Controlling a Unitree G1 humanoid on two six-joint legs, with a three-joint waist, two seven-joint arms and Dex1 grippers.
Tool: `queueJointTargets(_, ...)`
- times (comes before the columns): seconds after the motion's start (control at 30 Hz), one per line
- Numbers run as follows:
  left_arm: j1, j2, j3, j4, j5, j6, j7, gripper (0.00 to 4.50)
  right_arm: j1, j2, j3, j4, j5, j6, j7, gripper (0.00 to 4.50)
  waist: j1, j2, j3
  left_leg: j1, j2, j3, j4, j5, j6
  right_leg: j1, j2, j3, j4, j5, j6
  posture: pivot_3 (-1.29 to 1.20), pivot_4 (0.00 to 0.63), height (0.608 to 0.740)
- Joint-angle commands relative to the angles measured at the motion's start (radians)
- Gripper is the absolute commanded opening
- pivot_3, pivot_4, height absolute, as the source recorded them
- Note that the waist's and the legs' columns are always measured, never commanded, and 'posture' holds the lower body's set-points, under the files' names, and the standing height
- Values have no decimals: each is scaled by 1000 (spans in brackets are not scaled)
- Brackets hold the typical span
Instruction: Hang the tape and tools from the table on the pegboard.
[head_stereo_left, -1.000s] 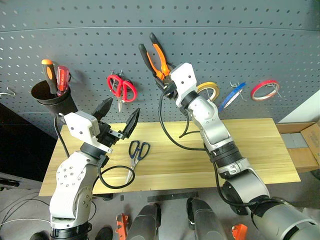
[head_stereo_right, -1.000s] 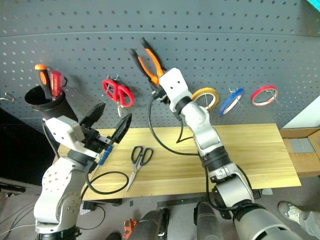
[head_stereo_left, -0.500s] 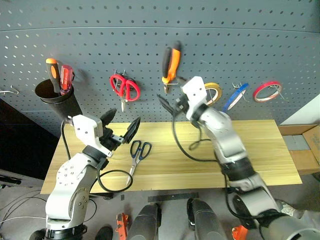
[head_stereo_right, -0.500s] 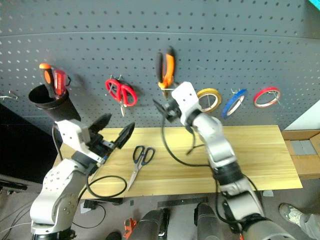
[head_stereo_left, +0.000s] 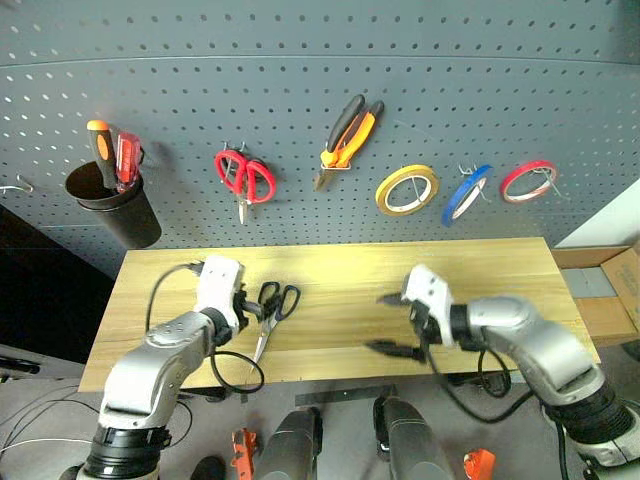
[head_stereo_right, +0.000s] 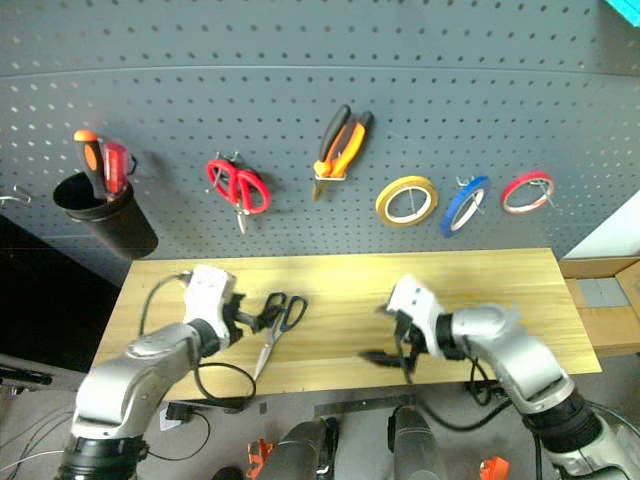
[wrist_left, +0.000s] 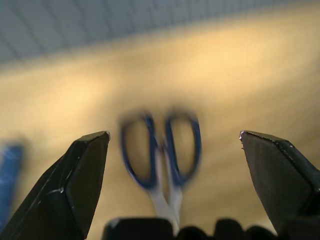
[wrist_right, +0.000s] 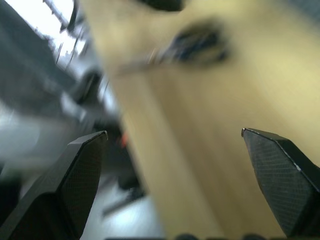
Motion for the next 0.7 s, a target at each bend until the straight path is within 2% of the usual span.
queueJointTargets(0.03,-50,-31,-33,34,27,163,52,4500,7,17,25,-41,-21,-25,-6,4464,2,0,0,0,0,-1,0,0,0,0,0,-1,0,0,0,-19,260,740)
queueJointTargets(0.27,-74,-72,-58,59,87,192,89,4500,7,150,-66,-3,-12,-147,-93,4464,3,0,0,0,0,-1,0,0,-1,1,0,0,0,0,0,-27,270,740)
queueJointTargets(0.6,-112,-124,-127,226,168,145,90,4500,6,163,-54,-22,-37,-174,-92,4464,4,0,0,0,0,-1,0,0,-1,1,0,0,-1,0,0,-56,282,740)
queueJointTargets(0.7,-115,-126,-133,246,190,122,90,3914,9,156,-59,-36,-35,-168,-94,4500,3,0,0,1,0,-1,0,0,-1,1,0,0,-1,0,0,-62,283,740)
